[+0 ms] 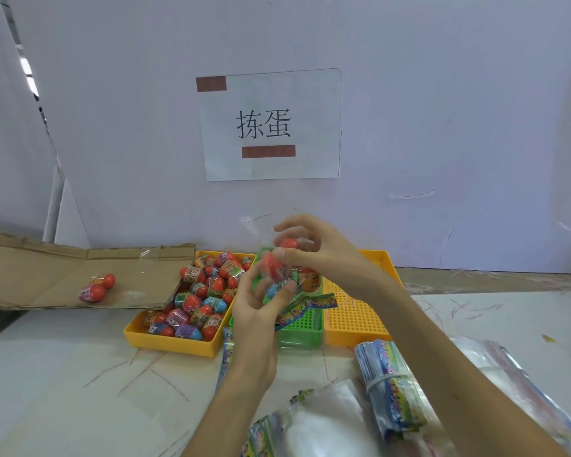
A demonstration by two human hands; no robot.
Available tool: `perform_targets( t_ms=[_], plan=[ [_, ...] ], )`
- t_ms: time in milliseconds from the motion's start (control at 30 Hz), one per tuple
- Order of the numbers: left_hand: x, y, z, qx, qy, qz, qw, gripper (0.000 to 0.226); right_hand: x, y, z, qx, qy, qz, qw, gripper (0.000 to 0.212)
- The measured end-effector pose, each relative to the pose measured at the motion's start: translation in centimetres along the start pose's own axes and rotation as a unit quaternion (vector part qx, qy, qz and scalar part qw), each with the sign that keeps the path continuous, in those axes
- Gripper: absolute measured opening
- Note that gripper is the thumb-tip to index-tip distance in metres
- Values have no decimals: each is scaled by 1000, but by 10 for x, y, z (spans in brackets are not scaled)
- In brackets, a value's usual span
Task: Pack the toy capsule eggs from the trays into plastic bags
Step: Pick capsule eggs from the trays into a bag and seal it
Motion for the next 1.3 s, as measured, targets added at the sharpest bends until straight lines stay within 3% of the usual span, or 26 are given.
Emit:
perform_targets(
  t_ms=[200,333,467,533,633,800,900,1300],
  plan=[
    [-7,9,-1,-3,5,38,999,48,-2,-8,1,-1,6,-59,998,7],
    [-12,10,0,53,30,14,998,29,-10,-23,-2,13,19,-132,991,7],
    [-14,8,2,66,30,-10,997,7,-32,-28,-10,36,57,-119,991,41],
    [-15,9,1,73,34,-3,997,10,-49,-29,-26,29,88,-115,989,46],
    [-18,15,1,65,36,21,997,17,-71,-32,-42,34,76,-158,984,14],
    [-19,20,12,60,12,36,997,4,-82,-34,-44,71,37,-192,978,25],
    [-16,19,14,43,-9,55,998,18,-85,-35,-44,73,31,-213,974,17],
    [-25,35,15,102,31,137,985,23,-91,-44,-39,52,9,-263,963,7]
  ],
)
Point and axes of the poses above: each hand's wrist, its own x-axis towards the middle knuckle, its own y-axis out of the palm, z = x × y, the point moved 7 cm from there along x, towards the middle knuckle, and after that the axes turned 5 degrees about -z, right-handed, at the moved point
